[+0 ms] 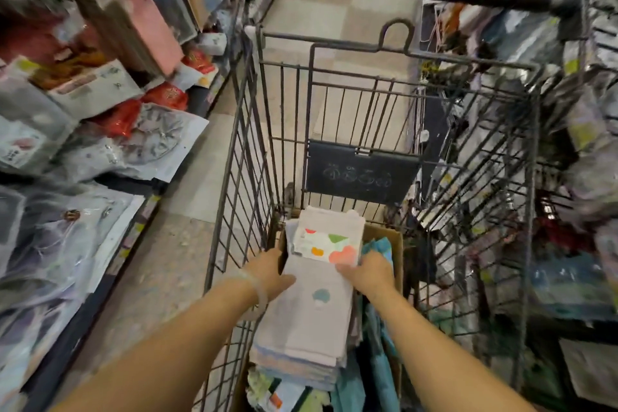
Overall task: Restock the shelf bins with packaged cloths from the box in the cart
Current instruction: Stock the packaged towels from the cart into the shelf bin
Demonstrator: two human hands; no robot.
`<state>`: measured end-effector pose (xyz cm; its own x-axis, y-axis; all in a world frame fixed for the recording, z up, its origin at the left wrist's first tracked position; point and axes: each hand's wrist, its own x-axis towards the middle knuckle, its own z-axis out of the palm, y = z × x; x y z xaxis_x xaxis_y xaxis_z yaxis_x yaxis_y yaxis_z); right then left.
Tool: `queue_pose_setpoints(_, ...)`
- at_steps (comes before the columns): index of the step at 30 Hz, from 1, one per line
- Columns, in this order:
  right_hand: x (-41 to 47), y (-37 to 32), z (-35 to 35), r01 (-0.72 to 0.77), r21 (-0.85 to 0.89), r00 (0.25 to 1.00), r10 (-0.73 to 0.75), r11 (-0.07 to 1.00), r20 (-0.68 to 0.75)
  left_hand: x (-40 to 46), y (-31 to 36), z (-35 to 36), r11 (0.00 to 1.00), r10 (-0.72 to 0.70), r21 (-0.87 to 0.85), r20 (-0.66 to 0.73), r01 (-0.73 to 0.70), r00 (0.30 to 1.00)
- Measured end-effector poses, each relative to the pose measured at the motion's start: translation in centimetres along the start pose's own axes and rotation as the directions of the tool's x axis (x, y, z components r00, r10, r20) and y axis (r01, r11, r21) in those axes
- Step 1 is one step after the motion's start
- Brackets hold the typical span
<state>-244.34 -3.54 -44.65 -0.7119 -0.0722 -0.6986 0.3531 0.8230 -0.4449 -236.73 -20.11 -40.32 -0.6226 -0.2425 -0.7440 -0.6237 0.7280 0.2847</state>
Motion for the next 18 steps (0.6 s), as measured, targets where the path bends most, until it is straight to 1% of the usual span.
queue_pose_setpoints(2,0.5,0.5,0.2,-0.014,0.019,1.0,0.014,1.0,-0.017,-0.1,0.2,-0.2,1.0,0.01,-0.03,-0.018,-0.01,1.0)
queue_pose_setpoints(4,0.7,0.8,0.2,-0.016,0.016,0.998,0.017,1.0,-0.062,-0.3,0.3,-0.2,0.999,0.008,-0.052,-0.024,-0.009,1.0)
queue_pose_setpoints(6,0.4,0.7,0.1,-0.013,0.043,0.997,0.017,0.999,-0.081,-0.2,0.3,-0.1,0.996,-0.005,-0.088,-0.004,0.004,1.0)
queue_pose_setpoints(9,-0.2,0.2,0.3,-0.037,0.12,0.998,0.042,0.992,-0.039,0.1,0.2,0.4,0.993,-0.006,-0.116,0.034,0.009,0.999)
queue_pose_setpoints(15,0.5,0.0,1.8,-0.031,0.102,0.999,0.035,0.994,-0.033,0.3,0.1,1.9,0.988,0.004,-0.154,0.072,0.008,0.997)
queue_pose_setpoints(18,0.4,-0.2,2.1,-0.04,0.213,0.999,0.038,0.976,0.014,0.3,-0.2,2.6,0.981,0.011,-0.195,0.067,0.002,0.998)
